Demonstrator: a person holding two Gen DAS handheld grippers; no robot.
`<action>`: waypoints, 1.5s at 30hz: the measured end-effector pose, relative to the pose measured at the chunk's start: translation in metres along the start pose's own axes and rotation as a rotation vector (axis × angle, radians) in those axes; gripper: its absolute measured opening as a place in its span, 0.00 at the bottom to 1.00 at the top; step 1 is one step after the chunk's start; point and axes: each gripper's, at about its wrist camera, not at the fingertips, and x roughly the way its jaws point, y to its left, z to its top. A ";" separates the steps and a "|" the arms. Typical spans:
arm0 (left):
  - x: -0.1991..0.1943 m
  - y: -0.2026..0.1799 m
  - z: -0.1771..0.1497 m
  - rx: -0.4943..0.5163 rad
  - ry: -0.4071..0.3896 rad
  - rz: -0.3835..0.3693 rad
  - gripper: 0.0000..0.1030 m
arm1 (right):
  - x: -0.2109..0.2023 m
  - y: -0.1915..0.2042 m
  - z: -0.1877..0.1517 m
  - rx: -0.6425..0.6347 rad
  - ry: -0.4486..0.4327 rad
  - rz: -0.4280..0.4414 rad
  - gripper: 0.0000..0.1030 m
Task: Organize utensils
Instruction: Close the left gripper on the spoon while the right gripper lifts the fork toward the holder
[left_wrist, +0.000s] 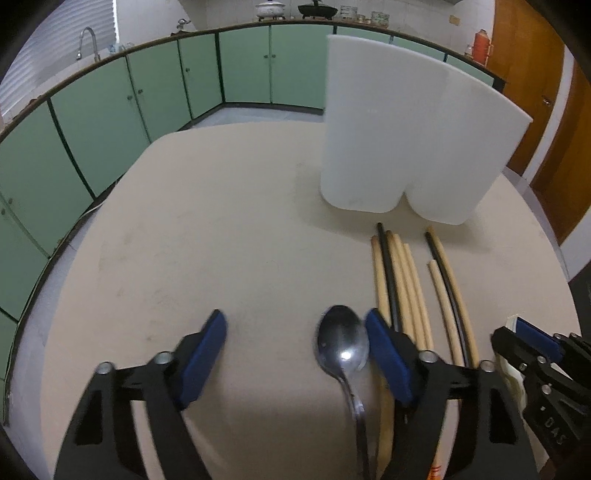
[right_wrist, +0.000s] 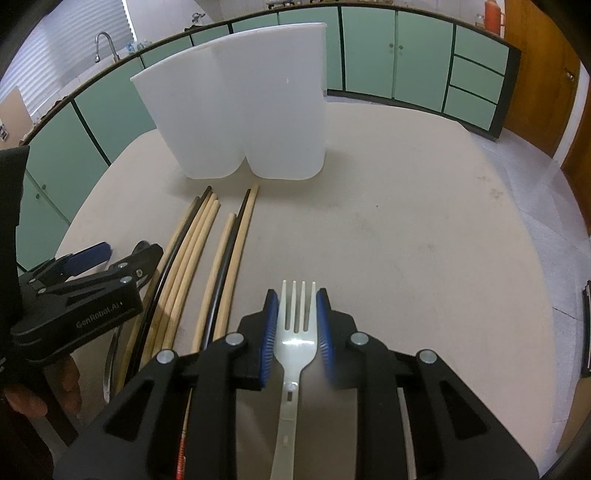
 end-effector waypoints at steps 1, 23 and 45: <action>-0.001 -0.001 0.001 0.005 0.001 -0.007 0.60 | 0.000 -0.001 0.001 -0.001 0.004 0.001 0.21; -0.073 0.010 -0.030 0.041 -0.248 -0.148 0.27 | -0.048 0.002 0.008 -0.014 -0.156 0.042 0.20; -0.160 0.016 -0.005 0.007 -0.519 -0.174 0.27 | -0.137 -0.002 0.042 -0.024 -0.417 0.126 0.19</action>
